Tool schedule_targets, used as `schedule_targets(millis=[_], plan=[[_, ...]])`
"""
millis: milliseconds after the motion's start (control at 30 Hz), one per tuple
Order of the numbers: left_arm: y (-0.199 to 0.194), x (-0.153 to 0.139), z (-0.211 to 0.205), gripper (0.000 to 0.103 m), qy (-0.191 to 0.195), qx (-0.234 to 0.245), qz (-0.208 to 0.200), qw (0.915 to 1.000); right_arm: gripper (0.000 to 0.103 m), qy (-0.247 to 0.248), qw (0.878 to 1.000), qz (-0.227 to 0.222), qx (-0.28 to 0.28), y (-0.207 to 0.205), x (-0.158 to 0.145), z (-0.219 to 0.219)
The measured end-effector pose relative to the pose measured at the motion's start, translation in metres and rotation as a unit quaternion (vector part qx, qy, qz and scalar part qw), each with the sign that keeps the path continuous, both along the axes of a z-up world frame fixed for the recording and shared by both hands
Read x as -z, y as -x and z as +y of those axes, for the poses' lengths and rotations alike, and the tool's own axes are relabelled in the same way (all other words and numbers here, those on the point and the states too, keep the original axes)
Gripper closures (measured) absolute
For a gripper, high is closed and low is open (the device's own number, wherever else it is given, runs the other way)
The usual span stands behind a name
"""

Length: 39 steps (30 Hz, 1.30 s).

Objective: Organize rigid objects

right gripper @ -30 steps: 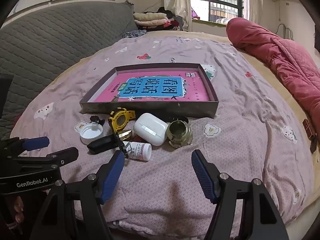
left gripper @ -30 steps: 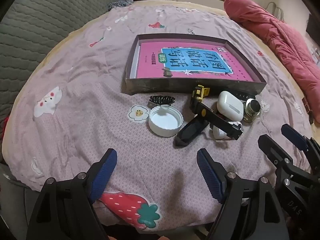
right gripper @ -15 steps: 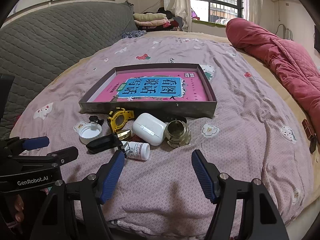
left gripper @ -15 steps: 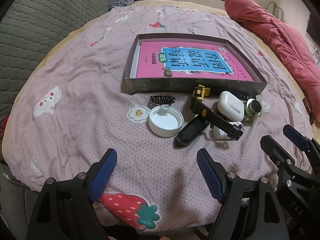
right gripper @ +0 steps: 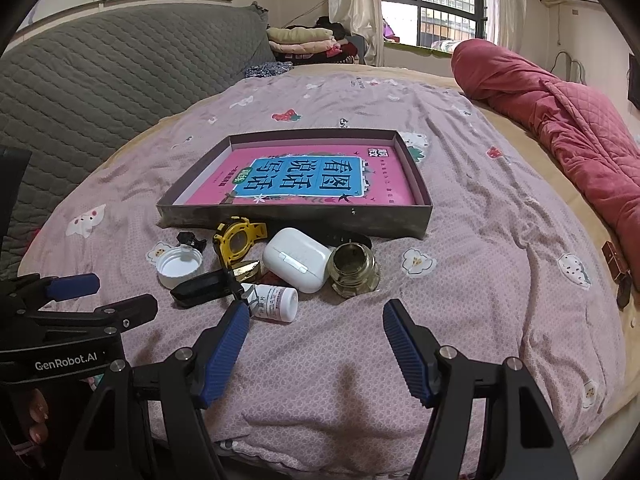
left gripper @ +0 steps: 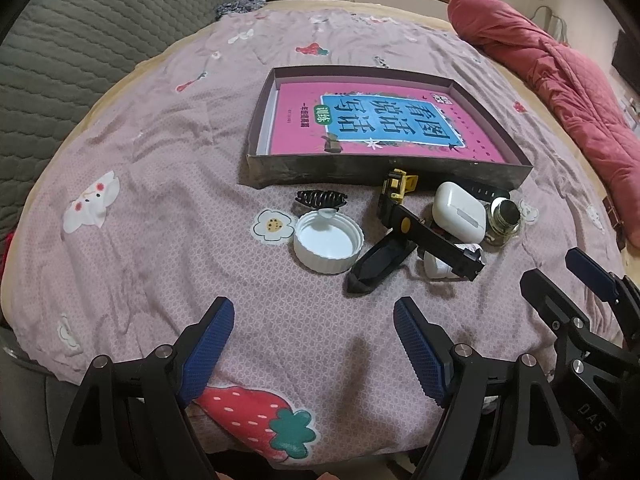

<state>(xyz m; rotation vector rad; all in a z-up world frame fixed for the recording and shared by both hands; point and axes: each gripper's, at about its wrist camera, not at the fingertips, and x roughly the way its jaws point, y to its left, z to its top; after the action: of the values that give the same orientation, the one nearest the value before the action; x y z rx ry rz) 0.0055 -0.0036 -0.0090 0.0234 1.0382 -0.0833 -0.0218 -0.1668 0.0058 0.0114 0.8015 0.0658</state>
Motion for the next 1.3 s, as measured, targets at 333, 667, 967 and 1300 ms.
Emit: schedule_targets(millis=[333, 667, 967, 1300], plan=[[0.001, -0.002, 0.0, 0.02, -0.003, 0.002, -0.002, 1.0, 0.034, 0.003, 1.0, -0.002, -0.001, 0.0, 0.0, -0.001], [0.002, -0.004, 0.0, 0.02, -0.004, 0.003, -0.003, 1.0, 0.034, 0.004, 1.0, -0.004, -0.001, 0.001, -0.001, -0.001], [0.005, -0.007, -0.001, 0.02, -0.002, 0.005, -0.003, 1.0, 0.034, 0.007, 1.0, -0.008, 0.0, 0.003, -0.006, -0.002], [0.011, -0.013, 0.001, 0.02, 0.001, 0.007, -0.011, 0.9999, 0.034, 0.009, 1.0, -0.014, 0.004, 0.007, -0.013, -0.001]])
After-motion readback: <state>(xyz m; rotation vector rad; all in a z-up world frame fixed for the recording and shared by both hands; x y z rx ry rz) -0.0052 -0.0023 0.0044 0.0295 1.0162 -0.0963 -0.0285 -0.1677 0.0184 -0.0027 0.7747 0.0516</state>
